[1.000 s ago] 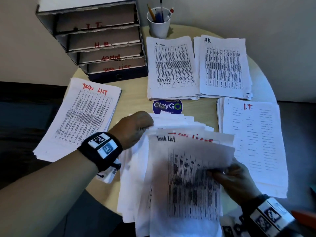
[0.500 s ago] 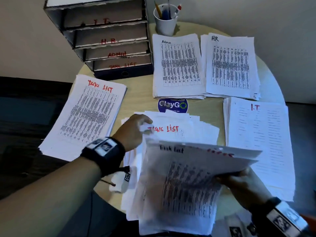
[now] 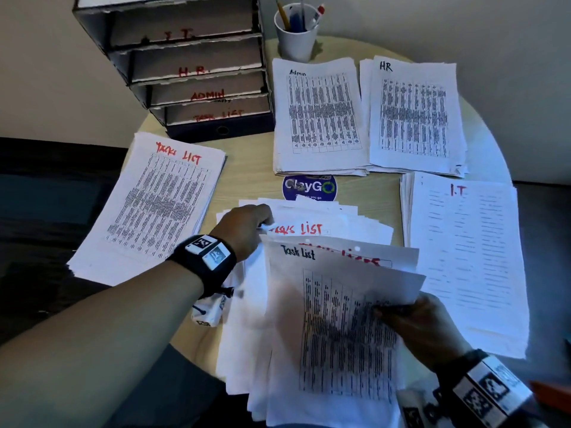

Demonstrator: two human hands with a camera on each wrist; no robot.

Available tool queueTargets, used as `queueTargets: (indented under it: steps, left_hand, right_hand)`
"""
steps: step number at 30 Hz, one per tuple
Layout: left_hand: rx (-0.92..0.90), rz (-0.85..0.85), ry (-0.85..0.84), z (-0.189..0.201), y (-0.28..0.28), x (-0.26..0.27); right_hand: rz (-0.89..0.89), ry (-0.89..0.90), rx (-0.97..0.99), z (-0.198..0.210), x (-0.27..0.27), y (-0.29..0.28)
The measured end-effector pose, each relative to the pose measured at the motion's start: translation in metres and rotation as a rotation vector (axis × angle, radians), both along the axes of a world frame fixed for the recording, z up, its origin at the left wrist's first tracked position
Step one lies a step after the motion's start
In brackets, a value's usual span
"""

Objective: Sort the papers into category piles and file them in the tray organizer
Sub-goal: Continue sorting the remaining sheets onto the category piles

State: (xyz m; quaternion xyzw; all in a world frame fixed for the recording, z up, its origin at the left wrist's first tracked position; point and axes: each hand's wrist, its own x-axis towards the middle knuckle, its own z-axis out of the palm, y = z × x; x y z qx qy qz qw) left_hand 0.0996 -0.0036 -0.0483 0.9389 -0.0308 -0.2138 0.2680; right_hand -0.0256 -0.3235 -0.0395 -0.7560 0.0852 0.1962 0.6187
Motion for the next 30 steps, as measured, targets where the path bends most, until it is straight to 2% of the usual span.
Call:
queueTargets:
  steps: [4,6,11,16,20,24,27,30]
  left_hand:
    - [-0.033,0.030,-0.010,0.011,0.001,0.009]
    - [-0.003,0.016,-0.036,0.013,0.001,0.015]
    - [0.080,-0.004,-0.011,0.013,0.000,0.025]
    - [-0.153,0.138,0.064,0.003,0.014,0.020]
    - [-0.086,0.055,0.099,-0.008,0.020,-0.001]
    - [-0.105,0.162,-0.008,-0.015,0.023,-0.010]
    - [-0.136,0.154,-0.053,-0.013,0.023,-0.009]
    - [-0.062,0.110,-0.048,-0.011,0.022,-0.003]
  right_hand:
    - [0.024,-0.011,0.064,0.009,0.002,-0.001]
    - [0.077,-0.011,0.145,0.017,0.008,0.003]
    - [0.071,0.021,0.147,0.013,0.014,0.004]
    - [-0.061,0.038,0.141,0.006,0.014,0.000]
    - [-0.166,0.065,0.204,-0.004,0.011,-0.007]
    - [-0.146,0.097,0.002,-0.016,0.012,-0.011]
    - [-0.135,0.122,-0.234,-0.033,0.016,-0.015]
    - [-0.085,0.085,-0.492,-0.038,0.025,-0.010]
